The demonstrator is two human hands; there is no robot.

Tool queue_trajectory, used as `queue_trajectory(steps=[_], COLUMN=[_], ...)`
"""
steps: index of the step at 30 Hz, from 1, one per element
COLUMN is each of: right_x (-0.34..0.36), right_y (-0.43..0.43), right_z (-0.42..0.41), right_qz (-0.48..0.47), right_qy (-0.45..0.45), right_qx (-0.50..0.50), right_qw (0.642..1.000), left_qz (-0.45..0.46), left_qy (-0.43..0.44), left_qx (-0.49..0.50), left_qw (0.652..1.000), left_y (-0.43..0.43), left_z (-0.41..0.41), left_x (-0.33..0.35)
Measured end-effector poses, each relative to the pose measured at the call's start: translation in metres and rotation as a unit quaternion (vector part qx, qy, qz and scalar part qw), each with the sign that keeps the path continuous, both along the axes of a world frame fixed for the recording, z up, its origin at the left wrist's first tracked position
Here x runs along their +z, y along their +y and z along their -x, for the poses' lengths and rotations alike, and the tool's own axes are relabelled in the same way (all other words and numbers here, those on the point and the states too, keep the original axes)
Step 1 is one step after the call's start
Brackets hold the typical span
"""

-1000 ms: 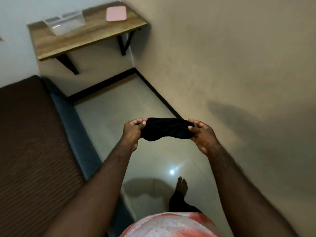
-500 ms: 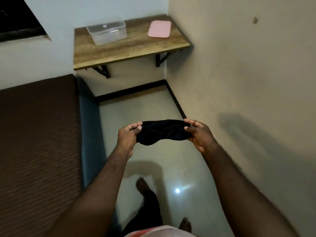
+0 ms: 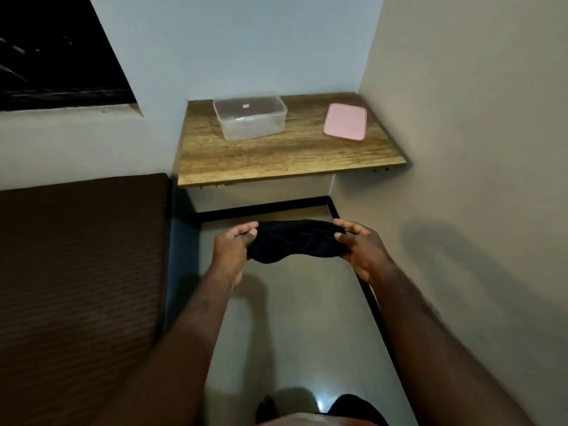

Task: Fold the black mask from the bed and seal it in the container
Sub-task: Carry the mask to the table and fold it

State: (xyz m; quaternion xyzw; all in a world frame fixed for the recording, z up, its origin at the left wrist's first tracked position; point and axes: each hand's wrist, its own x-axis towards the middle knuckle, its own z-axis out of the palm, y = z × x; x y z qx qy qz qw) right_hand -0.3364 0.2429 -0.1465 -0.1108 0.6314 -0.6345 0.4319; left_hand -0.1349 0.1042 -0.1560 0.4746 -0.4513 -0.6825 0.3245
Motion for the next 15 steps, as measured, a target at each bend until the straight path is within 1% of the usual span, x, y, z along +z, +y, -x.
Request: queue_trajectory(steps=[3,9,12,15], right_x=[-0.003,-0.013,-0.020,-0.022], right_y=[-0.036,-0.108,-0.149,-0.185], right_z=[0.015,0.053,0.080,0.107], right_qz=[0.006,0.012,0.010,-0.003], right_qy=[-0.005,-0.005,-0.002,0.005], right_qx=[0.006,0.021,0.028,0.030], right_qw=[1.000,1.000,1.000,1.000], left_qz=[0.004,0.018,0.030,0.036], left_qy=[0.007,-0.008,-0.032,-0.074], left_qx=[0.009,0.026,0.031,0.034], left_qw=[1.000,0.999,0.999,0.996], left_y=[-0.034,-0.100,-0.138,-0.173], left_z=[0.010,0.042,0.065,0.086], left_x=[0.005,-0.001,-0.004,-0.005])
